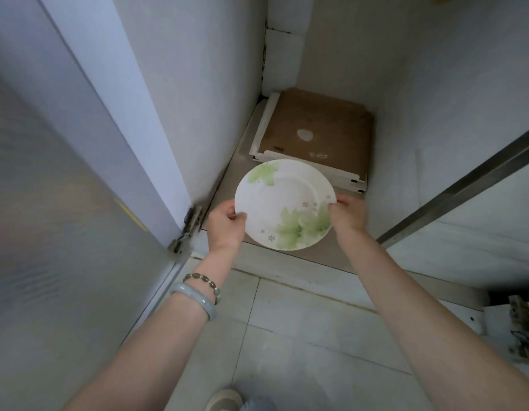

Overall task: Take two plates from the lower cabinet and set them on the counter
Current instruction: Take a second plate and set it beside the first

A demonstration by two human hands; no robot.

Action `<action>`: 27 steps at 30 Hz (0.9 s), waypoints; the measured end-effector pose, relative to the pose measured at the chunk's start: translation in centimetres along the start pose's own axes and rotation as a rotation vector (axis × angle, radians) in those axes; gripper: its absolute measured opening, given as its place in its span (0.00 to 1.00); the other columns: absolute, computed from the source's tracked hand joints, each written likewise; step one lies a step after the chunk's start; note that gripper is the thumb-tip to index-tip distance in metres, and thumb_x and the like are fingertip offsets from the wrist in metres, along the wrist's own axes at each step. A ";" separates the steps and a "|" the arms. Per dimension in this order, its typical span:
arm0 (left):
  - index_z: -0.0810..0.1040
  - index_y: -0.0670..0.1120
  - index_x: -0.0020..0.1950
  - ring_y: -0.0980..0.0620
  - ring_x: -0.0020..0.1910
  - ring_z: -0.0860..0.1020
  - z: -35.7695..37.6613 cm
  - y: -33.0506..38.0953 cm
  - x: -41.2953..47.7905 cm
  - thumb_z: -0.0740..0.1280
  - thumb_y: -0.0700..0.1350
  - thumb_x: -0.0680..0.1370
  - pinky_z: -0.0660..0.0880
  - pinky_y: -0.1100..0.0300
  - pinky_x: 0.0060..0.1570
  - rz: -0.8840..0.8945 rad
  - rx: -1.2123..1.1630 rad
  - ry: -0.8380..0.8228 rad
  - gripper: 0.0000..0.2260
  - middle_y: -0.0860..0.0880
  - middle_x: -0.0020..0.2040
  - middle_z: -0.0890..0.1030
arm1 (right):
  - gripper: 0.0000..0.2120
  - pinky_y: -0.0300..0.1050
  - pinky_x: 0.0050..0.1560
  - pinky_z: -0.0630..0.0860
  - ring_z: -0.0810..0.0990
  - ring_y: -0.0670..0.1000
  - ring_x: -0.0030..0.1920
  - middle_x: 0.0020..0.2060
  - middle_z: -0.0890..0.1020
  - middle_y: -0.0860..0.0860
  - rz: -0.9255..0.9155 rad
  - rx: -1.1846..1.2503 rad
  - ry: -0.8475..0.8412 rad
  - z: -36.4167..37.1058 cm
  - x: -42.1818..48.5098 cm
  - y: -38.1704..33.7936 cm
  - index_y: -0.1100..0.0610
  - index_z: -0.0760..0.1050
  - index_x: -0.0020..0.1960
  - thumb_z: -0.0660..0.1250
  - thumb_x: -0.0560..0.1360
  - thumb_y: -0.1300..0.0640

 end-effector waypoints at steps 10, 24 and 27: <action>0.73 0.45 0.53 0.53 0.43 0.76 -5.8 7.1 -9.0 0.62 0.31 0.73 0.70 0.68 0.39 -0.194 0.054 0.012 0.13 0.55 0.41 0.76 | 0.15 0.47 0.52 0.74 0.77 0.58 0.50 0.54 0.80 0.61 0.132 -0.102 -0.070 -8.0 -9.5 -6.4 0.64 0.75 0.56 0.56 0.74 0.69; 0.74 0.49 0.44 0.56 0.37 0.78 -20.9 22.8 -28.0 0.64 0.31 0.70 0.73 0.70 0.33 -0.348 -0.003 -0.012 0.13 0.53 0.39 0.79 | 0.16 0.38 0.27 0.67 0.70 0.50 0.29 0.35 0.77 0.55 0.230 -0.180 -0.250 -21.9 -28.5 -20.2 0.60 0.79 0.49 0.56 0.70 0.69; 0.74 0.48 0.43 0.59 0.35 0.77 -24.8 27.2 -32.4 0.65 0.32 0.70 0.69 0.76 0.27 -0.343 0.024 0.019 0.11 0.56 0.37 0.78 | 0.14 0.37 0.26 0.65 0.68 0.49 0.27 0.30 0.76 0.53 0.247 -0.155 -0.294 -25.0 -33.1 -23.4 0.58 0.78 0.42 0.56 0.69 0.70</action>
Point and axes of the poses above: each hand's wrist, its own x-axis towards the middle knuckle, its own z-axis out of the palm, y = z × x, the point moved 5 cm from there along x, towards the middle knuckle
